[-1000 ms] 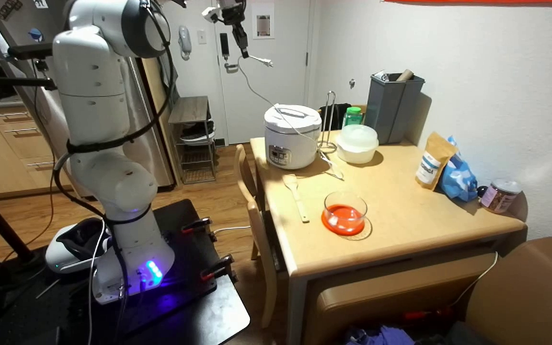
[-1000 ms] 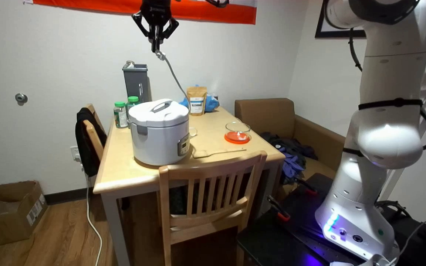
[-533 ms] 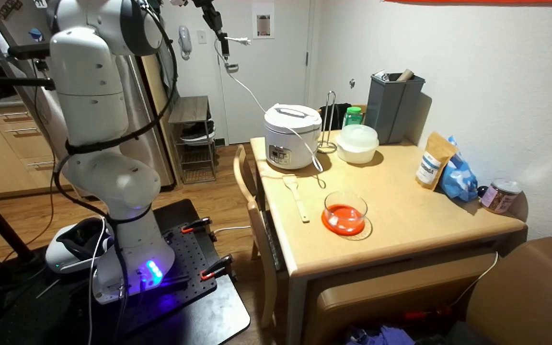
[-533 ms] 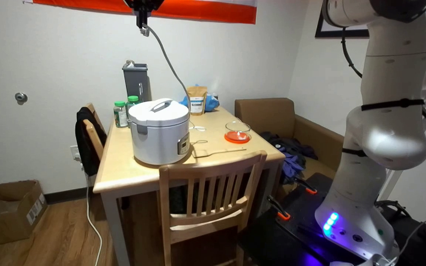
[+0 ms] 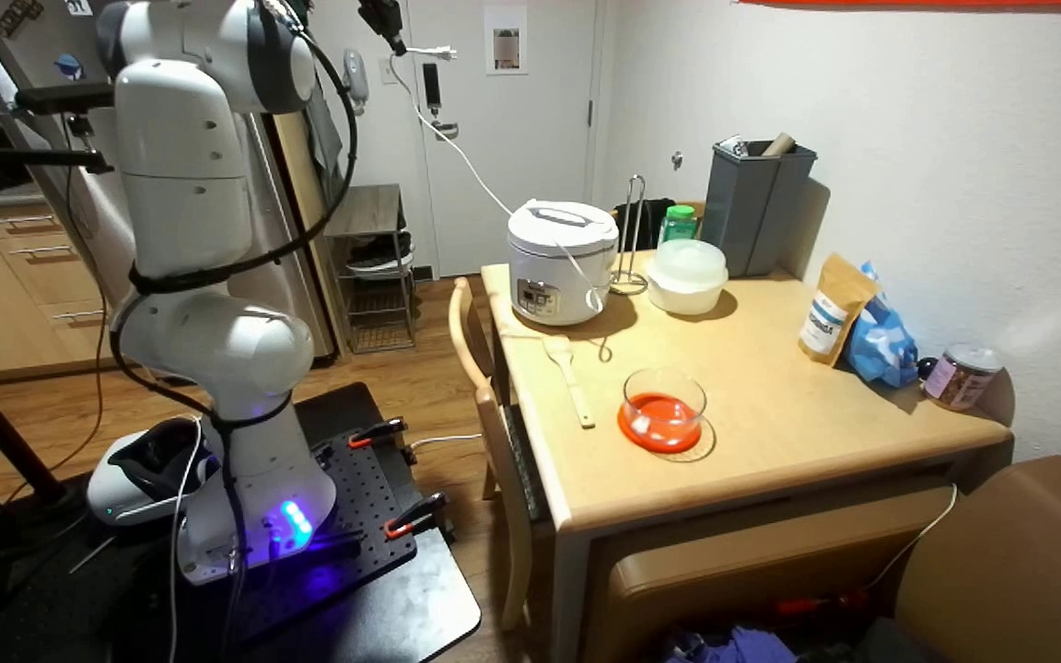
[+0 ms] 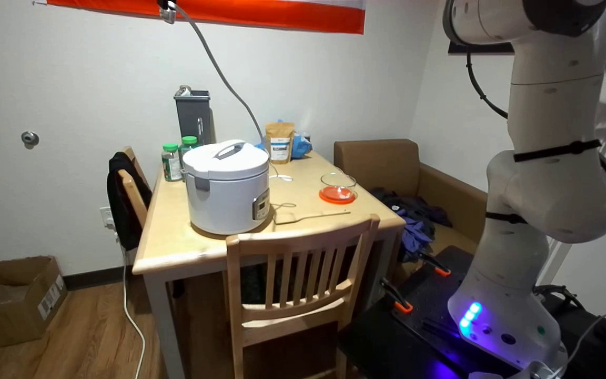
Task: Put the cable for the cooker on the cooker
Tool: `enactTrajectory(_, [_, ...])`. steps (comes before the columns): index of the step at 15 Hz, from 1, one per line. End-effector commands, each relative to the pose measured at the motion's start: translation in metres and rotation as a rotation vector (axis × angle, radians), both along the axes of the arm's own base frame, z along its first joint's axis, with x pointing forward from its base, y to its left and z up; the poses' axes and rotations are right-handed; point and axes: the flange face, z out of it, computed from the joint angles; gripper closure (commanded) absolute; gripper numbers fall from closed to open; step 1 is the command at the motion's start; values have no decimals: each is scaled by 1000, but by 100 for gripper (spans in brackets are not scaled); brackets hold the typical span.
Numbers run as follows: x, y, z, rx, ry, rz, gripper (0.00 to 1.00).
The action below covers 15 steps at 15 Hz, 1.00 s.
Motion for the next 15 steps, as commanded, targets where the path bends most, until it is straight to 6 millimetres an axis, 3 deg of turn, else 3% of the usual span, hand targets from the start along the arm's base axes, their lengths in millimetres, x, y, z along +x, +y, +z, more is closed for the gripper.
enactTrajectory(1, [3, 11, 23, 28, -62, 53, 98])
enactTrajectory(3, [19, 9, 28, 67, -97, 56, 98])
enactTrajectory(4, [4, 9, 19, 39, -61, 38, 98])
enactTrajectory(5, [8, 9, 19, 43, -64, 38, 93])
enactTrajectory(8, [9, 11, 16, 39, -60, 39, 93])
enactTrajectory(9, [8, 11, 16, 39, -59, 40, 98])
enactTrajectory(15, [66, 4, -23, 60, -29, -16, 98])
